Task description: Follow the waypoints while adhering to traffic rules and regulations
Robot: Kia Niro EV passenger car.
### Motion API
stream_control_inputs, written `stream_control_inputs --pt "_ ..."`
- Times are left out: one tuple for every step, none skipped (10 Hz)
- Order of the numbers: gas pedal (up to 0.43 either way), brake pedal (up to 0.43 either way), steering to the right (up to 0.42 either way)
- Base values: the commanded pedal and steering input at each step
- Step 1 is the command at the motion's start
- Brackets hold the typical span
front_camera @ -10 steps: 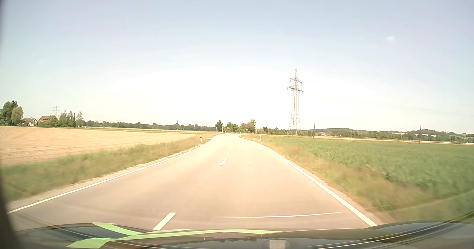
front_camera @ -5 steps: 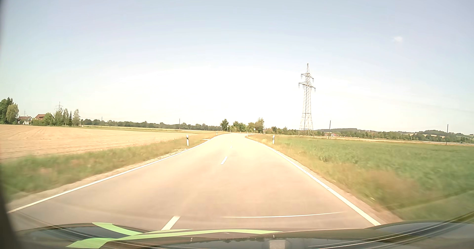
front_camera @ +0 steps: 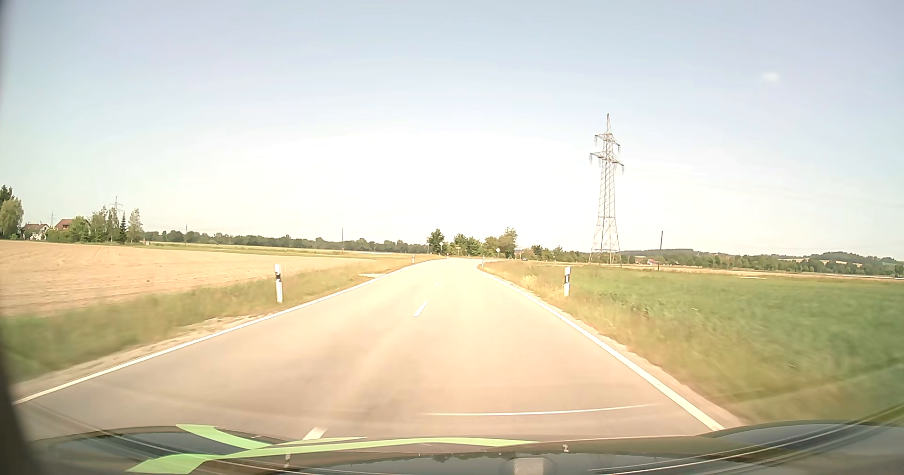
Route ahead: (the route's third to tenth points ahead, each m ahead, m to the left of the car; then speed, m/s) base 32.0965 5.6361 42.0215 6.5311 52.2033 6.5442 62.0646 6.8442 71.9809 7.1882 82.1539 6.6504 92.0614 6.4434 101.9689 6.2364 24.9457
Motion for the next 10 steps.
stream_control_inputs --pt "0.079 0.000 -0.012" --pt "0.079 0.000 -0.012" --pt "0.079 0.000 -0.012" --pt "0.039 0.000 -0.012" --pt "0.000 0.000 -0.012" --pt "0.000 0.000 -0.012" --pt "0.000 0.000 -0.012" --pt "0.000 0.000 -0.012" --pt "0.000 0.000 -0.012" --pt "0.000 0.000 -0.011"
